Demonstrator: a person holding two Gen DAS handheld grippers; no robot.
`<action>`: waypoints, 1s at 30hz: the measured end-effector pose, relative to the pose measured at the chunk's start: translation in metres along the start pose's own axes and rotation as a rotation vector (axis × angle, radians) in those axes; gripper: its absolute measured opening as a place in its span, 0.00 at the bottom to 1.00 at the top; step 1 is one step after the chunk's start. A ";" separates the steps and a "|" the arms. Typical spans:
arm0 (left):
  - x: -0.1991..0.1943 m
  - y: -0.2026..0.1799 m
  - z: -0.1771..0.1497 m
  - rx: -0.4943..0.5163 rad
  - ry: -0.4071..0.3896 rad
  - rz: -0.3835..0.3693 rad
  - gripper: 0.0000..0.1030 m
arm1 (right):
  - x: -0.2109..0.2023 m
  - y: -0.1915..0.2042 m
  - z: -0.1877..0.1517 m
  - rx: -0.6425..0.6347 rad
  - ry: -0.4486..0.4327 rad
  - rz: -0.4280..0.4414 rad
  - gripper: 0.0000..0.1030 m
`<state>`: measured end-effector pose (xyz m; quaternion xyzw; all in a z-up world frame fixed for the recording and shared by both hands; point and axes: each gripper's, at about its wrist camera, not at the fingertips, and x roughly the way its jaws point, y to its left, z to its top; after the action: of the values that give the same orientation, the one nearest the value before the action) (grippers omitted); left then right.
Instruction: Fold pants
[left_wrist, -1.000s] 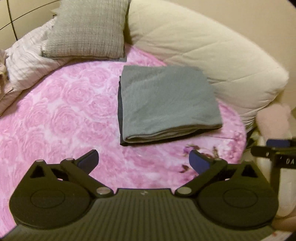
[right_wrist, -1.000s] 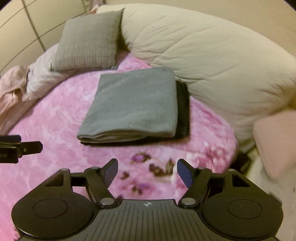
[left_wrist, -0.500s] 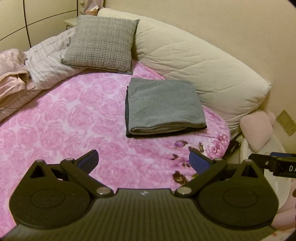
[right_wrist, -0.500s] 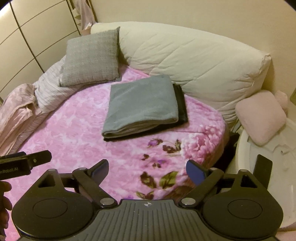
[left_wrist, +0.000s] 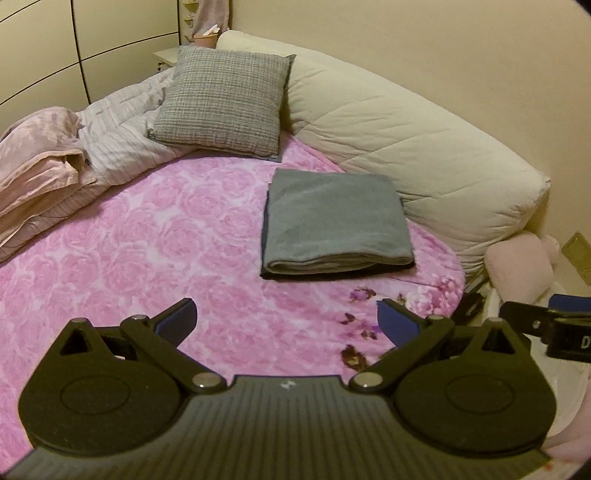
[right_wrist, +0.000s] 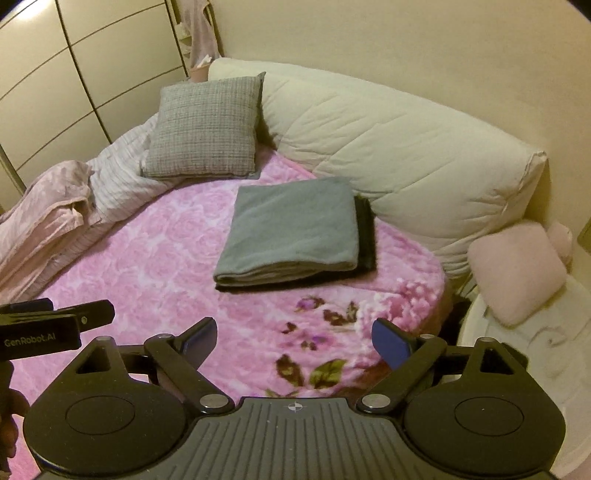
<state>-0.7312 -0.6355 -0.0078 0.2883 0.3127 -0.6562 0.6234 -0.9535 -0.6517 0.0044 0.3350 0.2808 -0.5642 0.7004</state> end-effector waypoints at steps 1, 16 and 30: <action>-0.001 -0.004 0.000 0.004 -0.001 0.000 0.99 | -0.001 -0.002 0.000 -0.004 0.000 0.001 0.86; -0.004 -0.032 -0.008 0.030 0.003 -0.012 0.99 | -0.010 -0.019 -0.006 -0.008 0.010 -0.007 0.85; -0.004 -0.034 -0.007 0.040 0.002 -0.006 0.99 | -0.011 -0.019 -0.007 -0.004 0.011 -0.008 0.86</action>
<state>-0.7645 -0.6267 -0.0073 0.3003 0.3011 -0.6639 0.6152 -0.9742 -0.6420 0.0058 0.3356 0.2871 -0.5648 0.6971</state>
